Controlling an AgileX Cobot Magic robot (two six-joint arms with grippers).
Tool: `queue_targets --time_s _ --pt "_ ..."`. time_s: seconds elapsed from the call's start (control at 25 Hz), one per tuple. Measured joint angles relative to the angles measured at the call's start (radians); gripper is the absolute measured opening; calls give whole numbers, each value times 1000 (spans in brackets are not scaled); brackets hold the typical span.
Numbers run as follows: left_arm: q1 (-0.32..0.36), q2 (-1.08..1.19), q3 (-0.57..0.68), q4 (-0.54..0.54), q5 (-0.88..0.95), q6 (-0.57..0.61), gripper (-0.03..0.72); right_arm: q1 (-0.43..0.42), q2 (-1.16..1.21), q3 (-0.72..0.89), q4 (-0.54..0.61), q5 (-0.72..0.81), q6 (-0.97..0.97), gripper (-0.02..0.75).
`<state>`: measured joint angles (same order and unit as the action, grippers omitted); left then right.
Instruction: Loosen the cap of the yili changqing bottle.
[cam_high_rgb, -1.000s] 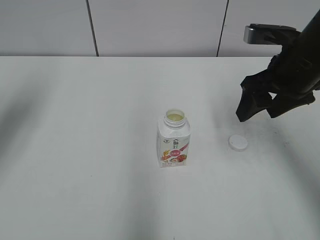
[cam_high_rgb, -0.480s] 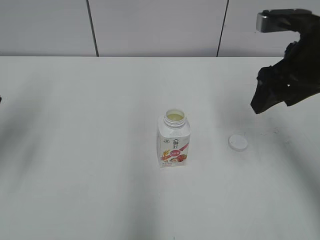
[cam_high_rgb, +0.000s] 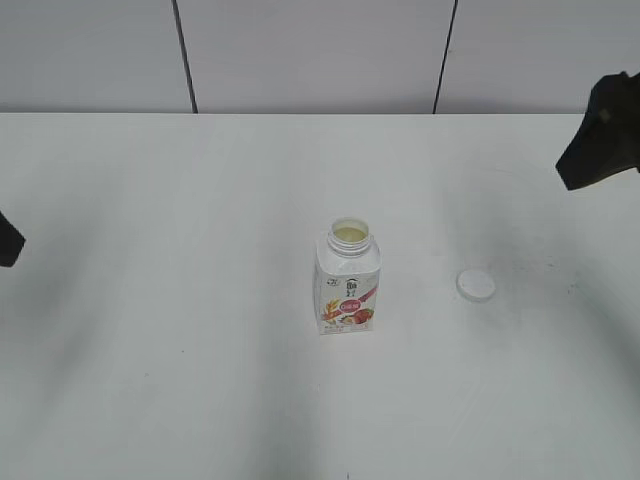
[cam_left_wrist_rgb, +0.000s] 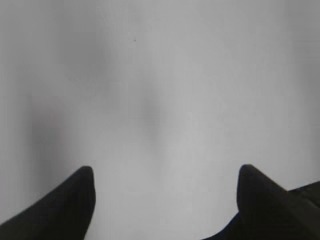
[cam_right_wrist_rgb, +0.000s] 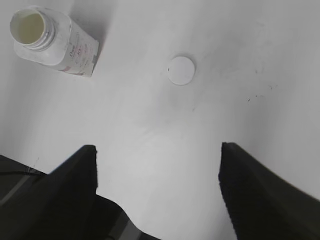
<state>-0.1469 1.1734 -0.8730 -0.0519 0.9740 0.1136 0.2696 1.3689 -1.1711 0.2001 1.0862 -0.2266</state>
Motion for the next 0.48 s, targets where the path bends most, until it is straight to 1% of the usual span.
queue_targets --time_s 0.08,0.2,0.32,0.48 --pt "0 -46 4 -32 1 29 535 0 -38 0 -3 4 3 594" --pt "0 -130 43 -46 0 50 535 0 -80 0 -13 13 6 594" --pt "0 -222 118 -48 -2 55 533 0 -120 19 -19 15 13 594" --pt "0 -358 254 -53 -17 55 533 0 -163 64 -20 15 21 594"
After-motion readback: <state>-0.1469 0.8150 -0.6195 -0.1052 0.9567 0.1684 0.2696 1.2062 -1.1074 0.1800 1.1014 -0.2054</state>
